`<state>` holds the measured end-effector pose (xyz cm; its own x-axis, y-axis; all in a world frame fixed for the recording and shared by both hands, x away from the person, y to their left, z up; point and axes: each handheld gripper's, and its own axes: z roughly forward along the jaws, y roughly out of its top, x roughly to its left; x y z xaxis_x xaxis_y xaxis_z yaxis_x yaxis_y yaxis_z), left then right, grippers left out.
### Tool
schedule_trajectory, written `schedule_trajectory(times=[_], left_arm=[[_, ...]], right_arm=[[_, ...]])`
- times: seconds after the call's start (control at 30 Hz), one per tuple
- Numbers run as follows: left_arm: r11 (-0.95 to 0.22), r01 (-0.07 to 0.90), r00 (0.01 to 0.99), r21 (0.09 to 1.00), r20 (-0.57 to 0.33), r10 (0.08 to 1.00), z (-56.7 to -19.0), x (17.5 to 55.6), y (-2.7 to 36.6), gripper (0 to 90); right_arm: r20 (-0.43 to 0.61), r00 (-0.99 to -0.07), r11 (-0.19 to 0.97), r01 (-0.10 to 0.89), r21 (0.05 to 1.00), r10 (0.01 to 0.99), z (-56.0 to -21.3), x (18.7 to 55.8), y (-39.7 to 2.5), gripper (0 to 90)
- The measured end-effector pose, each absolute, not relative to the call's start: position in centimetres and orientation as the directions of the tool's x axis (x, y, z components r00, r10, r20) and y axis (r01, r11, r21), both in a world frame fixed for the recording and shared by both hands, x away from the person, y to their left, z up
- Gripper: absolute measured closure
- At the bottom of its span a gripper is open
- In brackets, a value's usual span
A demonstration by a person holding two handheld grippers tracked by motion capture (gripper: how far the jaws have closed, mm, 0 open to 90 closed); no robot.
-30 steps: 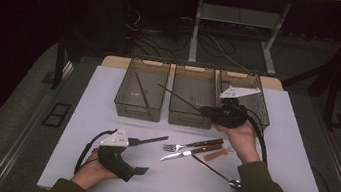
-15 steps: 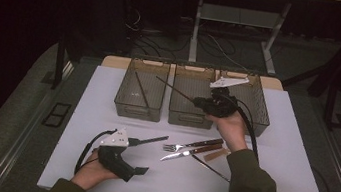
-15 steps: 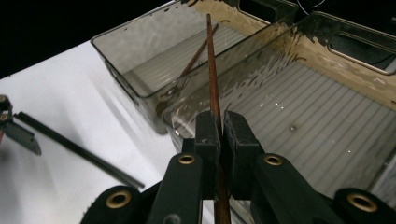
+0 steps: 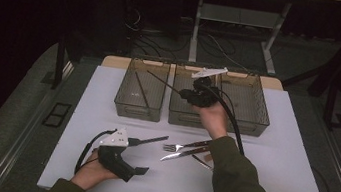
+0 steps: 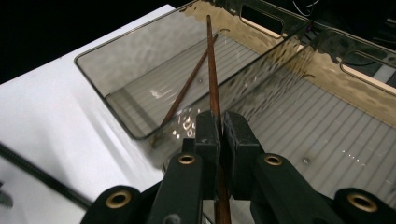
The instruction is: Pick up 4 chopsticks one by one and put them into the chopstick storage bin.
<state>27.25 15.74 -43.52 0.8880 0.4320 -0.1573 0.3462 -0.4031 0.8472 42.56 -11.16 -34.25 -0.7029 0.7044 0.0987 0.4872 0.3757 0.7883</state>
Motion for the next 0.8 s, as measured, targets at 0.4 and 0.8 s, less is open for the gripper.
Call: schedule_trajectory(times=[0.4,0.8], left_arm=[[-0.403,0.341,0.891,0.849,-0.155,0.428,-43.5,27.2,15.8,0.0],[-0.397,0.342,0.893,0.852,-0.162,0.42,-43.4,27.3,15.9,0.0]], right_arm=[[0.072,-0.69,0.402,0.5,0.767,0.72,-34.4,45.2,-7.1,84.9],[0.057,-0.647,0.416,0.554,0.721,0.761,-36.6,47.9,-3.2,84.9]])
